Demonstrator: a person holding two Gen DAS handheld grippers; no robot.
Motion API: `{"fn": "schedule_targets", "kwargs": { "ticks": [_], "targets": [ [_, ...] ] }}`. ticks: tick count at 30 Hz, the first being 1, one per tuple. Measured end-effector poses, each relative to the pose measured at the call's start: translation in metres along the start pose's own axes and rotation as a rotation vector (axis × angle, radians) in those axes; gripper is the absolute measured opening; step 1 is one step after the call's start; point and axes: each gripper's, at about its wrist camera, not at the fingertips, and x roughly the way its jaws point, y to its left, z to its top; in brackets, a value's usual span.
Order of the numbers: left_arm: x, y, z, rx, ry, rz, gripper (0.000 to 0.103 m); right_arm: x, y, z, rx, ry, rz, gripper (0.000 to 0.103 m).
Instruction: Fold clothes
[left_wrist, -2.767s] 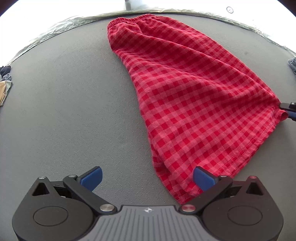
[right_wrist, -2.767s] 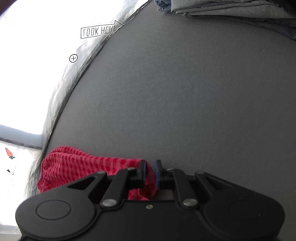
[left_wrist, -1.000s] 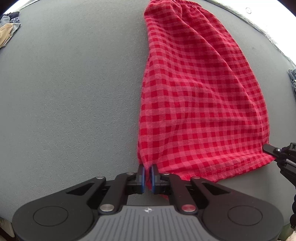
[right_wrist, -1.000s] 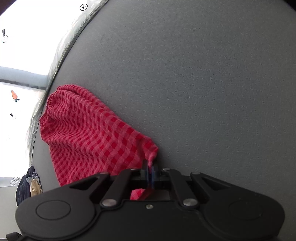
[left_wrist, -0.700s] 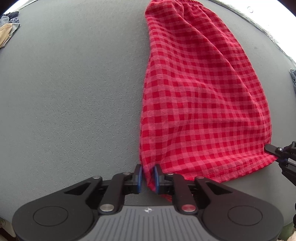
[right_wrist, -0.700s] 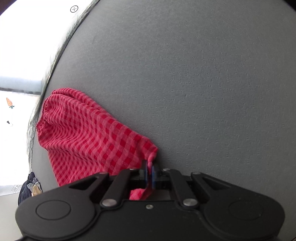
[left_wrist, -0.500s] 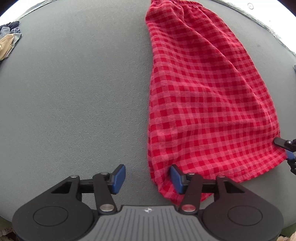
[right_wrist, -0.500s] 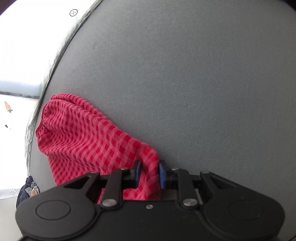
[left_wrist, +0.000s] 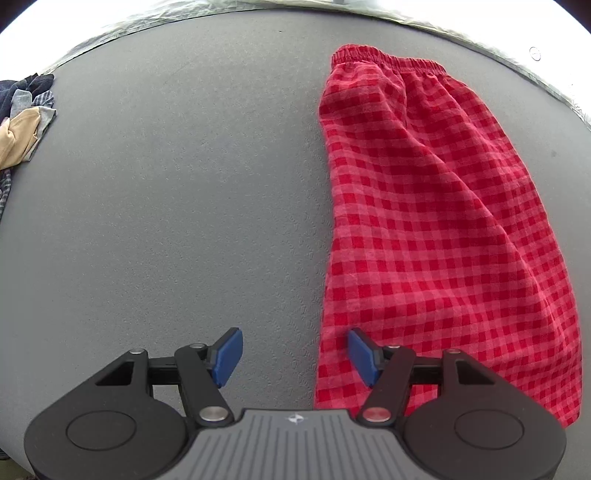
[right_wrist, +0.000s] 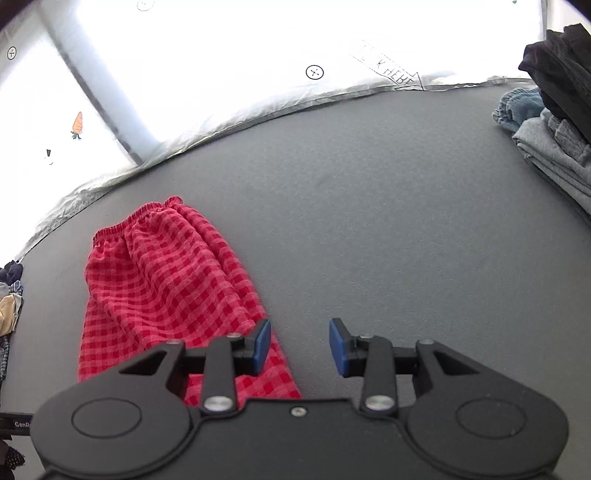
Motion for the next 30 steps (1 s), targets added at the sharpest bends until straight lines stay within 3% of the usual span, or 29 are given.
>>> {"fn": "schedule_targets", "kwargs": {
  "ticks": [5, 16, 22, 24, 25, 30],
  "targets": [
    [0.011, -0.006, 0.035, 0.018, -0.026, 0.042, 0.066, 0.029, 0.039, 0.024, -0.186, -0.05, 0.028, 0.023],
    [0.036, -0.006, 0.076, 0.011, -0.016, 0.029, 0.067, 0.087, 0.117, 0.062, -0.432, -0.089, 0.097, 0.022],
    [0.04, -0.002, 0.088, -0.011, -0.022, 0.008, 0.07, 0.11, 0.132, 0.069, -0.465, -0.072, 0.084, 0.025],
    [0.041, -0.002, 0.09, -0.015, -0.023, 0.001, 0.07, 0.112, 0.134, 0.07, -0.478, -0.065, 0.096, 0.014],
    [0.041, -0.002, 0.09, -0.014, -0.025, -0.001, 0.07, 0.113, 0.135, 0.071, -0.483, -0.063, 0.102, 0.001],
    [0.041, 0.0, 0.087, -0.024, -0.032, -0.013, 0.072, 0.101, 0.125, 0.087, -0.387, -0.15, 0.039, 0.0]
  ]
}}
